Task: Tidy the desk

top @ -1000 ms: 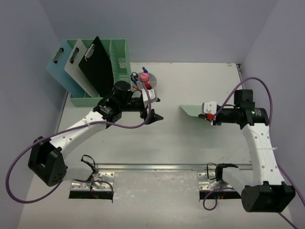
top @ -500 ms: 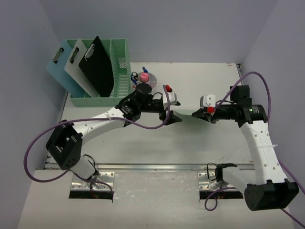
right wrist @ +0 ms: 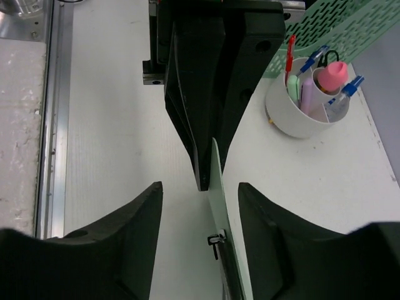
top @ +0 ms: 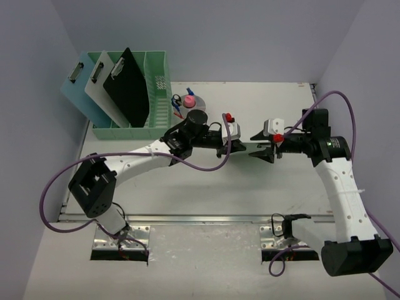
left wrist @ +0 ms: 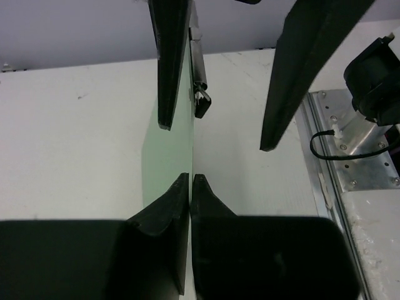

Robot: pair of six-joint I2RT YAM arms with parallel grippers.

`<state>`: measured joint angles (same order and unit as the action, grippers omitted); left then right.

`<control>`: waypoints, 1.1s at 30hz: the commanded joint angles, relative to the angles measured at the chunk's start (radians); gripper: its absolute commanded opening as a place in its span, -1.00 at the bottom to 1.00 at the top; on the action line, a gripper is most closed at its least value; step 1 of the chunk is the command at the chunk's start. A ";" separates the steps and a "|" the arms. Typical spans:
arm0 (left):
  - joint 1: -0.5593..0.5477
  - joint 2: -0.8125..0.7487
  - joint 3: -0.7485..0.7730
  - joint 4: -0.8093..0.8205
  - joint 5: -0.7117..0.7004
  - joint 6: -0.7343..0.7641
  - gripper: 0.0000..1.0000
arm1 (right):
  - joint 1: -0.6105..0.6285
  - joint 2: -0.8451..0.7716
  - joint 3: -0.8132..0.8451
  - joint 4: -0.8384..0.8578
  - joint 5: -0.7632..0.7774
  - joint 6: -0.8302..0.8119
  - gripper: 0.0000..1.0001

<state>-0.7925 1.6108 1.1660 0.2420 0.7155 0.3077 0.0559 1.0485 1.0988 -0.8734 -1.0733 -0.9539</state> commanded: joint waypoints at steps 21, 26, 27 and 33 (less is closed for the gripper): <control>0.210 -0.235 -0.169 -0.073 0.121 0.033 -1.00 | -0.153 0.157 0.104 -0.139 0.015 -0.200 -0.09; 0.208 -0.236 -0.161 -0.066 0.131 0.019 -0.66 | -0.153 0.169 0.110 -0.153 -0.028 -0.210 -0.84; 0.208 -0.236 -0.160 -0.067 0.133 0.019 -0.51 | -0.154 0.174 0.118 -0.167 -0.039 -0.224 -0.95; 0.208 -0.233 -0.105 -0.081 0.162 0.033 0.36 | -0.153 0.197 0.165 -0.265 -0.076 -0.310 -0.97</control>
<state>-0.5846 1.4048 1.0039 0.1387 0.8268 0.3180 -0.0959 1.2427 1.2129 -1.0794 -1.0714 -1.2091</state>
